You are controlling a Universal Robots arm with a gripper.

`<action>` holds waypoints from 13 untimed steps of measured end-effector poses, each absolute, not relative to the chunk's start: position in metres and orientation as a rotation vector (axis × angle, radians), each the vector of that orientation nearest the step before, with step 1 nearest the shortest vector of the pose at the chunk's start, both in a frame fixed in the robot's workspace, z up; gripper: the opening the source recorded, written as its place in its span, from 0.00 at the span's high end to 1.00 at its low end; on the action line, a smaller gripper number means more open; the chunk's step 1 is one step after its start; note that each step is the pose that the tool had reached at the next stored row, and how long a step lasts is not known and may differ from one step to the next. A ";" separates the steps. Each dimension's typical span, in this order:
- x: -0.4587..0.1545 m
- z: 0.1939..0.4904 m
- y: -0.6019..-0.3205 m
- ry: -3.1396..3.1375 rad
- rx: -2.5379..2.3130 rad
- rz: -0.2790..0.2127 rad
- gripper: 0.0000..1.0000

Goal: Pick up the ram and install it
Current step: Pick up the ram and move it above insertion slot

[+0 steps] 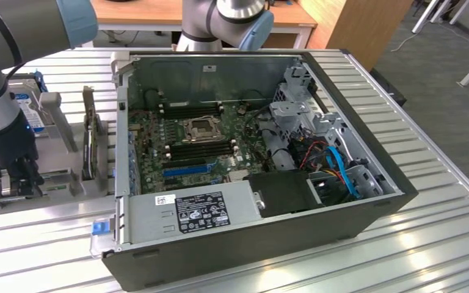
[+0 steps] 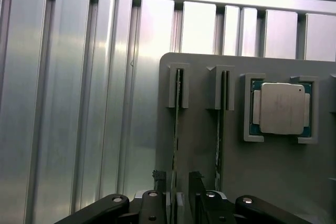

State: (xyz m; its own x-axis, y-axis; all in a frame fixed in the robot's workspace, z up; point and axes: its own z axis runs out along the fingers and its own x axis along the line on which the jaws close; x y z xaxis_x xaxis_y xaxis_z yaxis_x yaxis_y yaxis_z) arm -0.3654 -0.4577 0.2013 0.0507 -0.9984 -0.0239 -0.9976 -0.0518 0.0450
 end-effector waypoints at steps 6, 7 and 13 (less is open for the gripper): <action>-0.365 0.201 -0.458 -2.152 2.265 -0.076 0.69; -0.365 0.201 -0.458 -2.152 2.265 -0.076 0.69; -0.365 0.201 -0.460 -2.152 2.265 -0.076 0.69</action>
